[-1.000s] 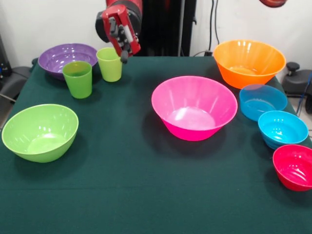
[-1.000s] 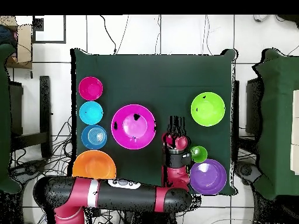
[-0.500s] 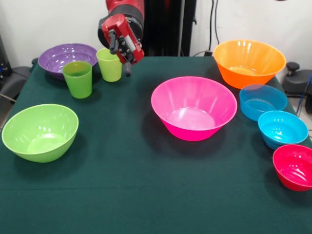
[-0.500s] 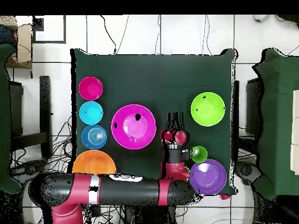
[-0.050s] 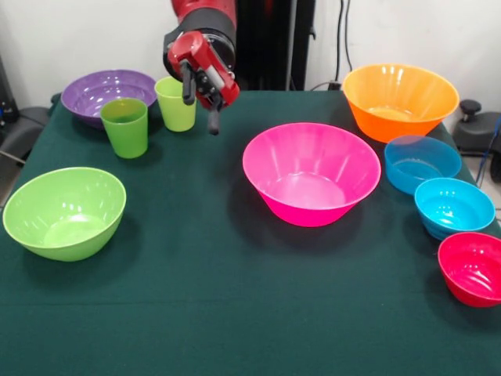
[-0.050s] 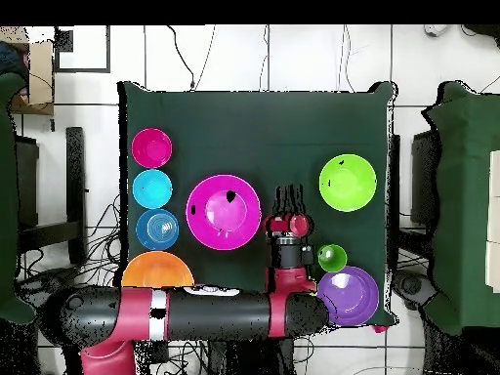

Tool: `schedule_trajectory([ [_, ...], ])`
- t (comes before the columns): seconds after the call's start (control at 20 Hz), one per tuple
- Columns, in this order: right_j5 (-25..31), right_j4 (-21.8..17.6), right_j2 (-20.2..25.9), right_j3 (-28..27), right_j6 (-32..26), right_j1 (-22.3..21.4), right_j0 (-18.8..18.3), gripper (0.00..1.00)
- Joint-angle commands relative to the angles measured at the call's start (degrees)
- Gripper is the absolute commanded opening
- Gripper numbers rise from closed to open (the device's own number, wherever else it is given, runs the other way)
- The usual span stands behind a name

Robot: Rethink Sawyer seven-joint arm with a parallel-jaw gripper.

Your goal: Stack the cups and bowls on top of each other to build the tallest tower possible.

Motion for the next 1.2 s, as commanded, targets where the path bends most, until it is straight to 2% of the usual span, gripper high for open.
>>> schedule_trajectory([
  [0.05, 12.18, -11.84, 11.50, -12.35, 13.74, -6.12, -0.95, 1.00],
  [0.2, 13.73, -13.05, 13.37, -12.56, 12.79, -8.09, -0.70, 1.00],
  [0.65, 17.28, -22.10, 16.24, -10.83, 13.80, -14.14, -1.40, 1.00],
  [0.85, 20.53, -30.08, 17.80, -12.20, 16.95, -17.78, -2.30, 1.00],
  [1.1, 24.25, -36.50, 20.78, -12.41, 19.20, -22.33, -2.38, 1.00],
  [1.2, 25.15, -37.90, 22.17, -12.66, 19.63, -23.39, -2.64, 1.00],
])
